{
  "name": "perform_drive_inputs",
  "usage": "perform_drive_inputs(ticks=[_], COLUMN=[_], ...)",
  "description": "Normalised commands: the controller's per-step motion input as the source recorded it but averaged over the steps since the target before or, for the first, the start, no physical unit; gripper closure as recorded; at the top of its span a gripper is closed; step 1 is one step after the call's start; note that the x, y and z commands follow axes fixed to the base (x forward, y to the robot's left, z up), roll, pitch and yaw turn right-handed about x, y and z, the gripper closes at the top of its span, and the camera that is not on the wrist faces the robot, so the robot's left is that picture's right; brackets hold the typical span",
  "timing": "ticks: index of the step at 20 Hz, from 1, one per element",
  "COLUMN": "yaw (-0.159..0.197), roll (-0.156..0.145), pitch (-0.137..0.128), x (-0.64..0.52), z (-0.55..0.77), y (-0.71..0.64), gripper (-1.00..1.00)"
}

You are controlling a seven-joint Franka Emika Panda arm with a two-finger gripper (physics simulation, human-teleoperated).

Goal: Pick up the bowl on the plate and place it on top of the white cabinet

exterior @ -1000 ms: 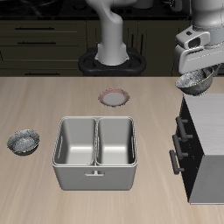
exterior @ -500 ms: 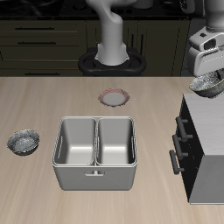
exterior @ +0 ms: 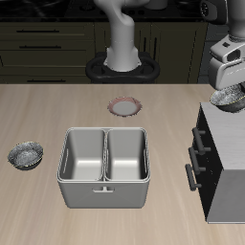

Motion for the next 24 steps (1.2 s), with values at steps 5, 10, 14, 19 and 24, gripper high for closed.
perform_drive_inputs(ticks=[5, 10, 14, 19, 24], yaw=[0.018, 0.012, 0.012, 0.016, 0.026], roll=[0.007, 0.011, -0.012, -0.001, -0.009], pitch=[-0.002, 0.008, 0.000, 0.007, -0.021], x=[0.05, 0.02, 0.01, 0.00, -0.03], z=[-0.01, -0.07, -0.05, -0.07, 0.00], y=[0.15, 0.05, -0.04, -0.01, -0.05], gripper=[1.00, 1.00, 1.00, 1.00, -1.00])
